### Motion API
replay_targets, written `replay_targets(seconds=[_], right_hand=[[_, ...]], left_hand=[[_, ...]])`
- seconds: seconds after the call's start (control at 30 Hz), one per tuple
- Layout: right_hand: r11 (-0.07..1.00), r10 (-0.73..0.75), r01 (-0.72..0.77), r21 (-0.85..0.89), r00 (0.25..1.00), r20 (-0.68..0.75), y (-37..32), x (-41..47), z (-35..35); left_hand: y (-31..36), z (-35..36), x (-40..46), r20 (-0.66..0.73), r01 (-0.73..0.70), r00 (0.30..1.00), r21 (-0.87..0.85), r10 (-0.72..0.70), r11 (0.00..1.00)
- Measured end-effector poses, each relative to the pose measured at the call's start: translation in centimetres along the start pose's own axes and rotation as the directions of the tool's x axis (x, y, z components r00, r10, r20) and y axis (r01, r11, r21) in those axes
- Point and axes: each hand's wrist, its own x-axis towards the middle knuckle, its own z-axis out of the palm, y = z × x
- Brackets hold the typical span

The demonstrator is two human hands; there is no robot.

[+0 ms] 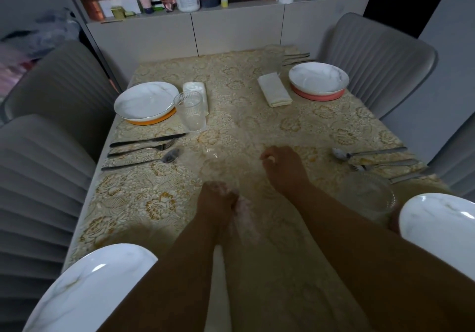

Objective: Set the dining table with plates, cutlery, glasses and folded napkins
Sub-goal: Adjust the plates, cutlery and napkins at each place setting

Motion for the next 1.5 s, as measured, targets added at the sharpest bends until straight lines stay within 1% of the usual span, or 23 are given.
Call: replay_targets(seconds=[0.03,0.1,0.17,0.23,0.3,0.37,0.47,0.5,0.57,0.63,0.7,0.77,0.8,0.83,0.9,0.93,1.0,1.1,1.17,1.23,1.33,1.37,1.5], right_hand=[[0.993,0.009,-0.002,-0.116,0.998,0.064,0.4,1.1,0.8],[0.964,0.107,-0.046,-0.261,0.968,0.225,0.9,2.6,2.2],[0.94,0.162,-0.064,-0.334,0.948,0.273,0.7,3.4,3.4],[0.945,0.167,-0.092,-0.315,0.961,0.222,0.4,3.7,3.9],[0.968,0.168,-0.133,-0.212,0.973,0.155,0.4,3.8,3.6],[0.972,0.233,-0.233,-0.005,0.97,0.076,0.7,3.7,2.7],[0.841,0.413,-0.36,0.404,0.909,-0.051,0.4,2.3,0.9],[0.777,0.449,-0.364,0.514,0.892,-0.047,0.1,1.5,0.4],[0.671,0.466,-0.369,0.643,0.884,0.021,-0.6,-0.7,0.0],[0.643,0.408,-0.369,0.671,0.907,0.108,-1.1,-3.1,-0.1],[0.701,0.325,-0.375,0.606,0.925,0.197,-1.3,-5.0,0.2],[0.799,0.275,-0.374,0.472,0.924,0.267,-1.2,-5.5,0.8],[0.853,0.26,-0.354,0.384,0.926,0.275,-1.0,-5.2,1.1],[0.913,0.245,-0.308,0.267,0.938,0.244,-1.0,-4.6,1.4],[0.981,0.194,-0.192,-0.035,0.979,0.068,-0.9,-2.5,1.7],[0.977,0.151,-0.15,-0.15,0.989,-0.008,-0.7,-1.2,1.7],[0.942,0.12,-0.127,-0.311,0.992,-0.042,0.2,1.5,1.6],[0.866,0.202,-0.127,-0.483,0.974,0.105,1.5,4.6,0.7],[0.831,0.201,-0.072,-0.552,0.963,0.177,2.1,6.0,0.3],[0.825,0.215,-0.052,-0.562,0.949,0.229,2.3,6.8,0.0],[0.846,0.348,-0.188,-0.499,0.903,0.25,2.4,6.8,0.0],[0.849,0.359,-0.21,-0.485,0.902,0.239,2.4,6.6,0.0],[0.866,0.187,-0.071,-0.495,0.964,0.188,2.6,6.5,-0.4]], left_hand=[[-0.4,-0.2,0.0,0.003,-0.028,1.0,-0.053,0.029,0.998],[-0.9,-0.1,-0.2,0.039,-0.013,0.999,-0.163,0.02,0.986],[-1.4,0.5,0.1,0.017,-0.027,0.999,-0.064,0.028,0.998],[-1.2,0.7,-0.1,-0.027,-0.042,0.999,0.113,0.046,0.993],[-1.2,0.7,0.0,-0.04,-0.049,0.998,0.18,0.057,0.982],[-1.4,0.6,0.1,-0.025,-0.044,0.999,0.166,0.048,0.985],[-1.4,0.5,0.5,0.016,-0.033,0.999,0.125,0.031,0.992],[-1.3,0.4,0.6,0.022,-0.025,1.0,0.125,0.023,0.992],[-0.4,0.3,0.2,0.017,0.018,1.0,0.117,-0.02,0.993],[-0.1,0.3,0.3,0.006,-0.004,1.0,0.134,0.003,0.991],[-0.1,0.1,0.5,0.0,0.036,0.999,0.108,-0.036,0.994],[0.2,0.4,0.6,0.028,0.134,0.991,0.021,-0.134,0.991],[0.2,0.6,0.6,0.01,0.134,0.991,0.049,-0.135,0.99],[0.1,0.5,0.8,-0.036,0.115,0.993,0.129,-0.112,0.985],[0.1,0.5,0.7,-0.086,0.092,0.994,0.244,-0.073,0.965],[0.0,0.4,0.7,-0.082,0.093,0.994,0.248,-0.074,0.964],[0.0,0.4,0.6,-0.083,0.08,0.995,0.249,-0.061,0.965],[-0.4,0.4,1.0,-0.107,0.066,0.994,0.266,-0.038,0.962],[-0.3,0.6,0.9,-0.115,0.063,0.993,0.27,-0.032,0.961],[-0.5,0.7,0.9,-0.113,0.065,0.993,0.221,-0.041,0.973],[-0.5,0.7,0.9,-0.11,0.056,0.993,0.187,-0.036,0.981],[-0.5,0.7,0.9,-0.112,0.051,0.993,0.178,-0.032,0.983],[-0.5,0.7,0.8,-0.119,0.061,0.992,0.146,-0.044,0.987]])
